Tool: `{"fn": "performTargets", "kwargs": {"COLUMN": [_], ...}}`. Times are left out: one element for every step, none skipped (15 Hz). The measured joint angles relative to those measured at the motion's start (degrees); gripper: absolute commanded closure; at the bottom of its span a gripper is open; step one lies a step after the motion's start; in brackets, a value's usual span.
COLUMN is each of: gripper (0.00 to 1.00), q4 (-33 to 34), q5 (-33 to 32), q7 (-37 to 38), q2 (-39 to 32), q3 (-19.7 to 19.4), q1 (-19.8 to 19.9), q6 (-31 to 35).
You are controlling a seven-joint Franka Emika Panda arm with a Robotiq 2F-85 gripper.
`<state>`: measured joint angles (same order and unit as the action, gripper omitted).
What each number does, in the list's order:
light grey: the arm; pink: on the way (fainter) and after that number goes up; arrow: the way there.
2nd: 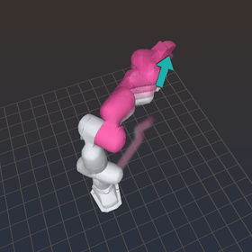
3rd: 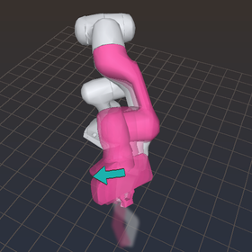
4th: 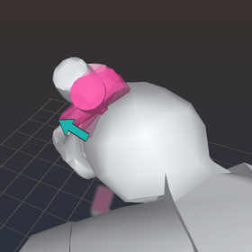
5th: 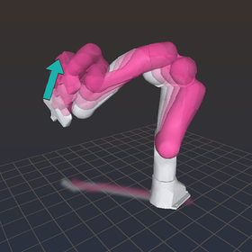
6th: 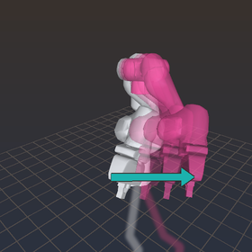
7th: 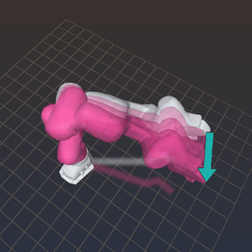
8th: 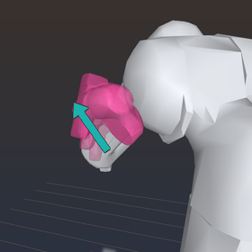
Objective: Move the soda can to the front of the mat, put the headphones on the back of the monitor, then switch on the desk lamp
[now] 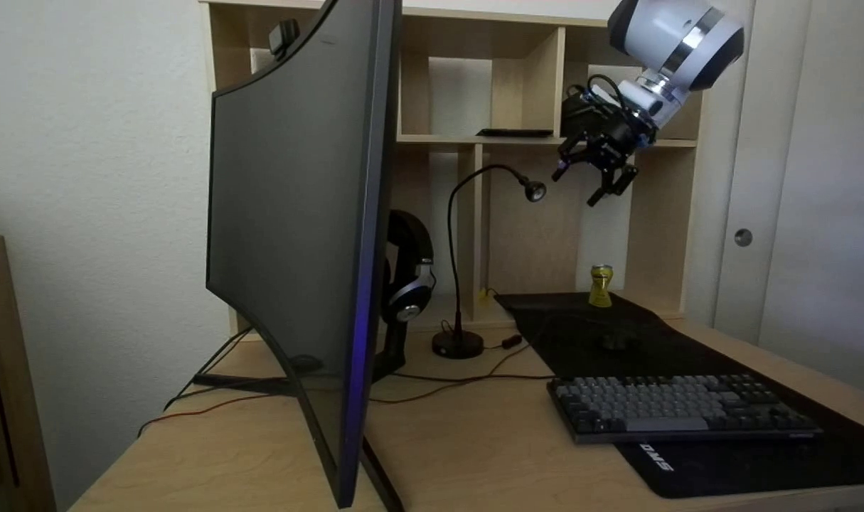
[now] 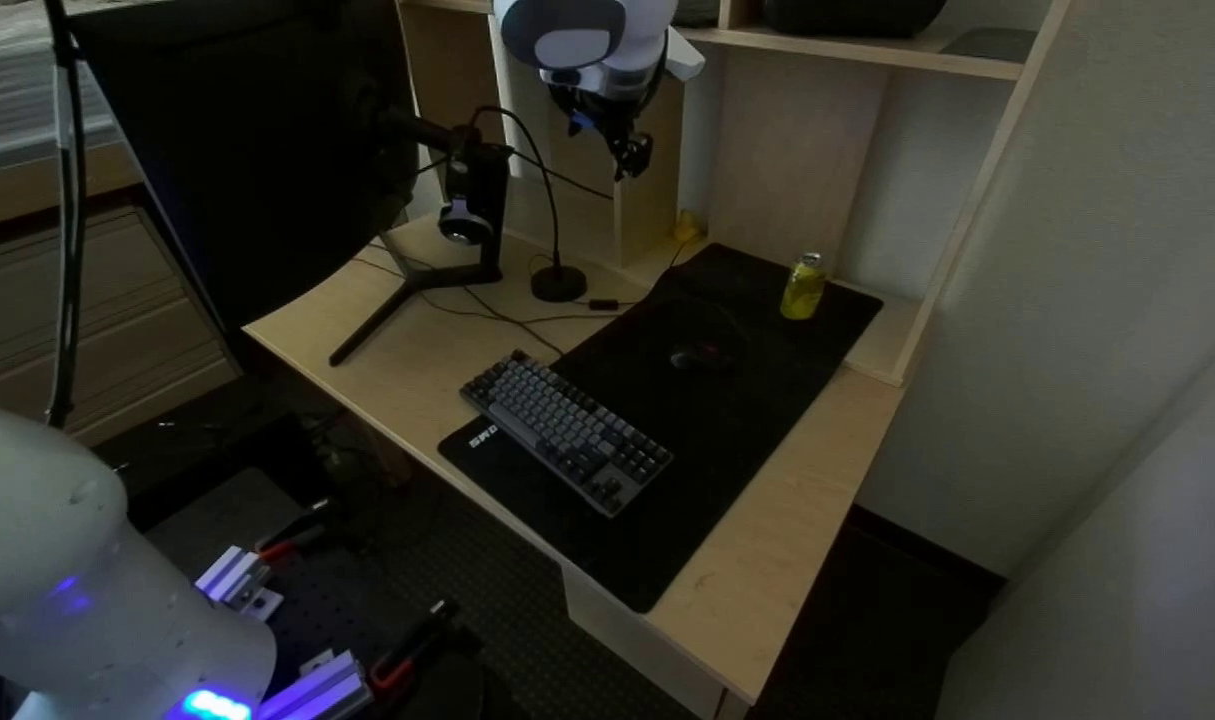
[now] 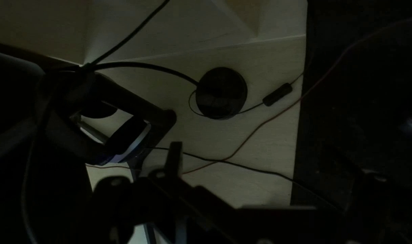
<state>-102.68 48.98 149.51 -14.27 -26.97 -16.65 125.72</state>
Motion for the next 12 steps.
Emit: {"fn": "performTargets", "kwargs": {"gripper": [0.0,0.0,0.0,0.0,0.0,0.0,0.0,0.0,0.0,0.0,0.0,0.0], "q4": [0.03,0.5,1.3,2.23,2.87,3.27,3.64,3.95,4.13,4.07,3.39,2.33], "q5": [2.64,6.25,10.42,15.06,19.44,22.42,23.7,24.12,24.17,23.71,24.18,26.09], "q7": [-0.18,-0.4,-0.54,-0.59,-0.59,-0.59,-0.57,-0.48,-0.45,-0.33,-0.1,-0.07], "q2": [-2.26,-5.03,-8.19,-11.61,-14.63,-17.21,-18.71,-19.38,-19.46,-19.51,-20.05,-21.42], "q3": [-3.43,-6.49,-9.63,-13.07,-16.43,-19.25,-20.59,-21.14,-21.3,-21.63,-23.07,-25.75], "q1": [-1.77,-3.21,-4.89,-7.06,-9.39,-11.57,-12.88,-13.55,-13.77,-13.93,-14.52,-15.51], "q6": [-1.14,-2.87,-5.11,-8.34,-11.8,-14.1,-14.75,-14.9,-14.99,-15.15,-16.81,-19.85]}}
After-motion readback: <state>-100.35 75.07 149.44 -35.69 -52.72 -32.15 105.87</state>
